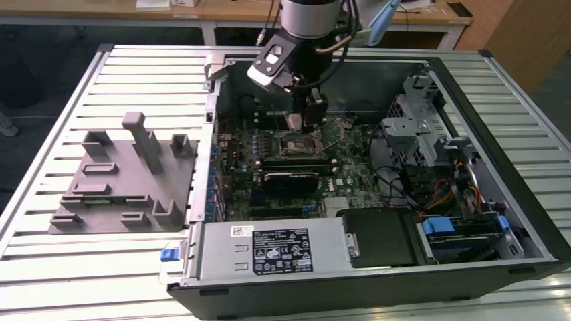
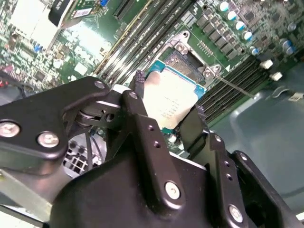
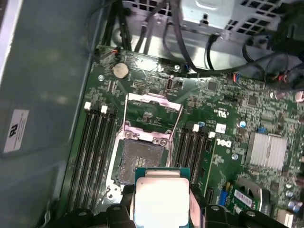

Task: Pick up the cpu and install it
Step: 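Place the cpu into insertion slot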

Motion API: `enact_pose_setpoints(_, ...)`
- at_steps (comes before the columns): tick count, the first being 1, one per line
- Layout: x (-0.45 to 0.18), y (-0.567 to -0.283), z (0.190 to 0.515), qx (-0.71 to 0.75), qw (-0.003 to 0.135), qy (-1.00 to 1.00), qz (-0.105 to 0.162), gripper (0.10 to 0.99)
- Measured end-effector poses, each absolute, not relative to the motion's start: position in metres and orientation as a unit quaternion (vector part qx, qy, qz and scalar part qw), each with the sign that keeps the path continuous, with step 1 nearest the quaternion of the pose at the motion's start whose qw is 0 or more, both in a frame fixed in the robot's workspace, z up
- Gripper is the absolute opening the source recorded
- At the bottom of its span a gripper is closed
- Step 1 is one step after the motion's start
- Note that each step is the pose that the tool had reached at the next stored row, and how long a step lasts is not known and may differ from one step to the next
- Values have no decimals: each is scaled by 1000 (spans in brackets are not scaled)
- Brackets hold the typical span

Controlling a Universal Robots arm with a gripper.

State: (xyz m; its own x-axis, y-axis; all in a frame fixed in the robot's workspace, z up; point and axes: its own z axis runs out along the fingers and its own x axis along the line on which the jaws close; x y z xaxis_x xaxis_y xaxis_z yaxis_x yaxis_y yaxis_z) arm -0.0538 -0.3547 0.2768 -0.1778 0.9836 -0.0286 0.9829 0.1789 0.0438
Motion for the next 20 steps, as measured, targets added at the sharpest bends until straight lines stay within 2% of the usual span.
enact_pose_setpoints(20,-54,-355,269,694,17,720,16,541)
